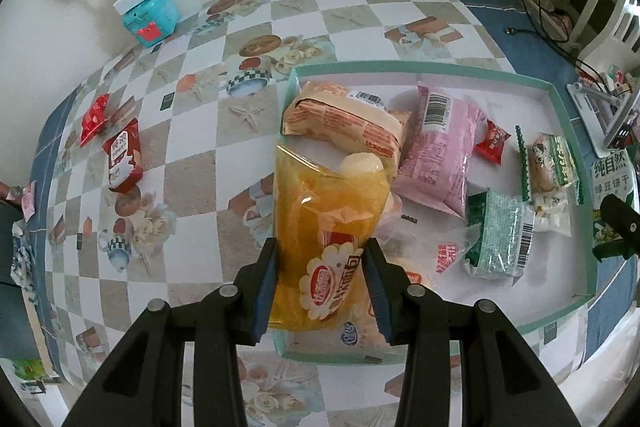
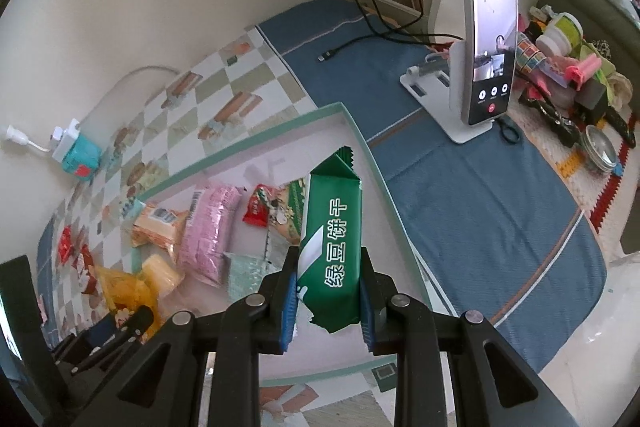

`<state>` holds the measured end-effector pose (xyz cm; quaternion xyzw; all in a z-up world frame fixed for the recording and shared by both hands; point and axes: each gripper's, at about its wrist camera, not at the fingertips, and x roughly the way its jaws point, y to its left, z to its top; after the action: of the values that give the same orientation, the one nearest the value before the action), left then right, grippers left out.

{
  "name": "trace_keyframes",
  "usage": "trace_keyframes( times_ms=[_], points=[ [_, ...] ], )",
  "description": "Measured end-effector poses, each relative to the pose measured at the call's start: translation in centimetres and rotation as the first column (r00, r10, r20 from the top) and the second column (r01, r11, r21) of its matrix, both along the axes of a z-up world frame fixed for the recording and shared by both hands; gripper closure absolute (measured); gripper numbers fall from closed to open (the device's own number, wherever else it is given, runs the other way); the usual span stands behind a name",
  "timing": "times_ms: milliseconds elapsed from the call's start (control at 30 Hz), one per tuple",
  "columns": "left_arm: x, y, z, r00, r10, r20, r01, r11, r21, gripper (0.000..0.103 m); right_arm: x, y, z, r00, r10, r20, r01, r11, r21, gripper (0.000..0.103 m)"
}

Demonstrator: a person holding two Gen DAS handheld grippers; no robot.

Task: Organize snacks
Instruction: 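Carry the yellow bag with the left tool while the right tool carries the green box over the tray, then open the right tool to drop the green box while the left tool releases the yellow bag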

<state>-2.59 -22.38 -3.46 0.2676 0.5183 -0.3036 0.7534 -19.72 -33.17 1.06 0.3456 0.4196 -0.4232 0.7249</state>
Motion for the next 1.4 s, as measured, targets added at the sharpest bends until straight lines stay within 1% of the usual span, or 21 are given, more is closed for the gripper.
trace_keyframes(
  times_ms=[367, 567, 733, 800, 900, 933, 1100, 1133, 1167, 1200, 1233, 1300, 1367, 1400],
  points=[
    [-0.3, -0.7, -0.7, 0.999, -0.006, -0.033, 0.006, 1.000, -0.005, 0.060, -0.4, -0.4, -1.5, 0.998, -0.010, -0.068, 0.013, 0.999, 0.039, 0.076],
    [0.3, -0.5, -0.8, 0.998, 0.025, -0.060, -0.026, 0.999, -0.019, 0.060, 0.2, -0.3, -2.1, 0.994, 0.010, -0.105, -0.005, 0.999, 0.047, 0.075],
    [0.4, -0.5, -0.9, 0.997, 0.031, -0.065, -0.032, 0.999, -0.022, 0.059, 0.2, -0.4, -2.2, 0.994, 0.010, -0.112, -0.005, 0.999, 0.048, 0.074],
    [0.4, -0.5, -0.8, 0.997, 0.034, -0.065, -0.035, 0.999, -0.021, 0.057, 0.1, -0.5, -2.2, 0.994, 0.005, -0.107, 0.001, 0.999, 0.053, 0.074],
    [0.5, -0.4, -0.7, 0.997, 0.041, -0.060, -0.042, 0.999, -0.024, 0.045, 0.0, -0.5, -2.1, 0.994, -0.003, -0.110, 0.009, 0.999, 0.050, 0.073],
    [0.6, -0.3, -0.5, 0.997, 0.046, -0.059, -0.048, 0.998, -0.027, 0.040, 0.0, -0.5, -2.0, 0.994, -0.003, -0.111, 0.009, 0.999, 0.050, 0.071],
    [1.1, 0.1, -0.2, 0.996, 0.064, -0.058, -0.066, 0.997, -0.037, 0.039, 0.0, -0.6, -2.0, 0.993, -0.007, -0.115, 0.012, 0.999, 0.046, 0.058],
    [1.2, 0.1, -0.2, 0.996, 0.067, -0.059, -0.069, 0.997, -0.038, 0.036, 0.0, -0.6, -2.0, 0.993, -0.009, -0.116, 0.015, 0.999, 0.043, 0.053],
    [1.2, 0.2, -0.1, 0.996, 0.070, -0.059, -0.073, 0.997, -0.040, 0.026, -0.1, -0.6, -1.9, 0.993, -0.012, -0.117, 0.017, 0.999, 0.039, 0.048],
    [1.3, 0.2, -0.1, 0.996, 0.072, -0.058, -0.075, 0.996, -0.042, 0.022, -0.1, -0.6, -1.8, 0.993, -0.015, -0.114, 0.019, 0.999, 0.037, 0.047],
    [1.3, 0.2, 0.0, 0.996, 0.072, -0.055, -0.074, 0.996, -0.047, 0.020, -0.2, -0.6, -1.7, 0.994, -0.017, -0.111, 0.021, 0.999, 0.035, 0.046],
    [1.2, 0.2, 0.3, 0.996, 0.069, -0.052, -0.071, 0.996, -0.054, 0.020, -0.3, -0.6, -1.5, 0.994, -0.023, -0.106, 0.027, 0.999, 0.030, 0.043],
    [1.2, 0.3, 0.6, 0.997, 0.069, -0.046, -0.072, 0.995, -0.062, 0.020, -0.3, -0.6, -1.3, 0.994, -0.027, -0.104, 0.029, 0.999, 0.023, 0.035],
    [1.2, 0.3, 0.9, 0.997, 0.069, -0.043, -0.072, 0.995, -0.068, 0.020, -0.3, -0.6, -1.2, 0.994, -0.028, -0.104, 0.030, 0.999, 0.018, 0.034]
  ],
)
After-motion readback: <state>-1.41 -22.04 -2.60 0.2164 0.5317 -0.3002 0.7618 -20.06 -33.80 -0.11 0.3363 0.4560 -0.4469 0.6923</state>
